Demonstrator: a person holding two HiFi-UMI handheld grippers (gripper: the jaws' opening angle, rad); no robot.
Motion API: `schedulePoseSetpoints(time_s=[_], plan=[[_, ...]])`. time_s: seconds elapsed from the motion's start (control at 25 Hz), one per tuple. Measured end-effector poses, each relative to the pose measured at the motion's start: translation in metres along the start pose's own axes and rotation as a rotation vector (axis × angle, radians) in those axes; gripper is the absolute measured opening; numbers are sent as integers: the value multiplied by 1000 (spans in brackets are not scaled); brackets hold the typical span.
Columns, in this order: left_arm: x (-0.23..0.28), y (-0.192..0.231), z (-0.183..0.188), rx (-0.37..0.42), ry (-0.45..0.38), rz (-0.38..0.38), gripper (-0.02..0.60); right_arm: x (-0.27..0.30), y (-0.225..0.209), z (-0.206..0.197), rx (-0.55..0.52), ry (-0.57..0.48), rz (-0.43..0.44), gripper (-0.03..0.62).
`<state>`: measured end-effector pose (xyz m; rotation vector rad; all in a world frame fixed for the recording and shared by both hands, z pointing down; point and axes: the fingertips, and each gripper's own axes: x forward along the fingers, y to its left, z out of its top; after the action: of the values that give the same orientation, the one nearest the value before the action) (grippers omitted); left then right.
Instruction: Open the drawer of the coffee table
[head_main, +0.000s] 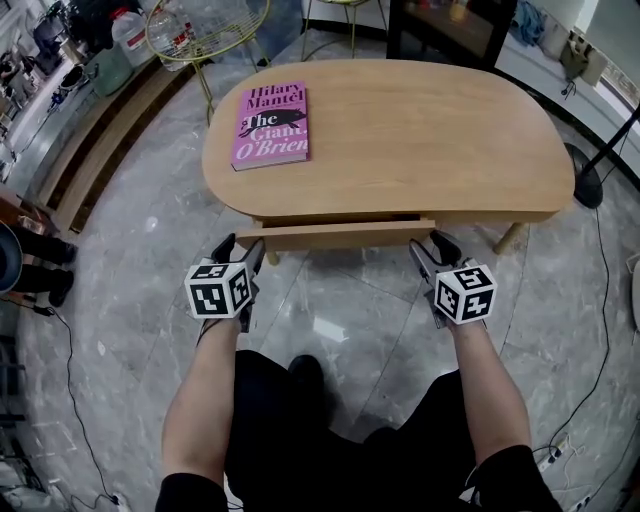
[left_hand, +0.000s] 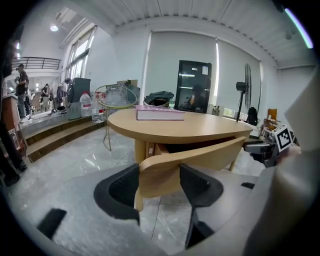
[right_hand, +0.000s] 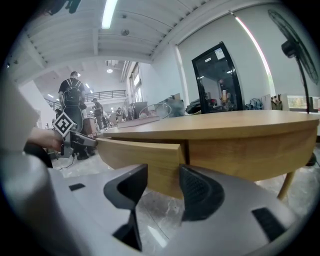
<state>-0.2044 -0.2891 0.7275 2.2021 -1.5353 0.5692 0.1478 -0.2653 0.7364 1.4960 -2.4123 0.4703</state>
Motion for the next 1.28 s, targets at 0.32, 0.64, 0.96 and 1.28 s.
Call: schedulePoseSetpoints(time_s=[0.32, 0.64, 0.96, 1.28], plan=[[-7, -1, -2, 51, -4, -40, 218, -3, -5, -1, -60, 53, 45, 176], [-2, -10, 3, 299, 69, -78, 285, -10, -9, 5, -305, 123, 62, 189], [10, -1, -8, 579, 165, -106, 272, -1, -3, 20, -276, 127, 86, 178], [3, -6, -11, 629, 191, -150, 195, -13, 7, 18, -222, 129, 110, 172]])
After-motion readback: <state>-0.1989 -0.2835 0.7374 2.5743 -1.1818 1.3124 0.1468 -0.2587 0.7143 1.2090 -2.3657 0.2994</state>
